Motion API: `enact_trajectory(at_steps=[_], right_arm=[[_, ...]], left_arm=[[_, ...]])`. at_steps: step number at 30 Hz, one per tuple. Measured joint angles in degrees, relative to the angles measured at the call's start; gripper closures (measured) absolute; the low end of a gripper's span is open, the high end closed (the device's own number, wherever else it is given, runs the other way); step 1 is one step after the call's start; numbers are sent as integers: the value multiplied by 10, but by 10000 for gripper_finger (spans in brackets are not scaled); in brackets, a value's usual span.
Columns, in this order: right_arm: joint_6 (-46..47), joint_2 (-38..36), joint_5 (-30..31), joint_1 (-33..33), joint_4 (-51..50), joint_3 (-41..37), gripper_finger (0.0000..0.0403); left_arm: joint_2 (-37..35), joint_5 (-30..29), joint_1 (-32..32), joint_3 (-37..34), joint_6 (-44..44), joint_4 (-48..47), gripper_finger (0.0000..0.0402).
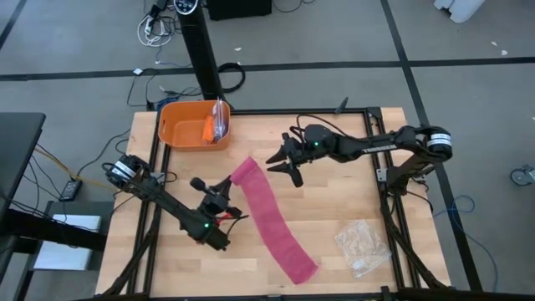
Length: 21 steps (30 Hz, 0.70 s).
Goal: Roll bandage
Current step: Roll the pink bandage
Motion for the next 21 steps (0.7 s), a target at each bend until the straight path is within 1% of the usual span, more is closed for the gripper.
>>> enact_trajectory(at_steps=[5, 10, 13, 16, 21], right_arm=[[-4, 6, 0, 0, 22, 0, 274], [14, 6, 1, -2, 67, 1, 274], [35, 6, -12, -5, 54, 9, 274], [50, 6, -15, -6, 37, 23, 274], [60, 6, -16, -6, -43, 51, 274]], left_arm=[[0, 0, 0, 0, 9, 42, 386], [0, 0, 0, 6, 14, 52, 386], [0, 0, 4, 18, 53, 55, 386], [0, -1, 15, 30, 133, 86, 386], [0, -1, 33, 44, 333, 169, 386]])
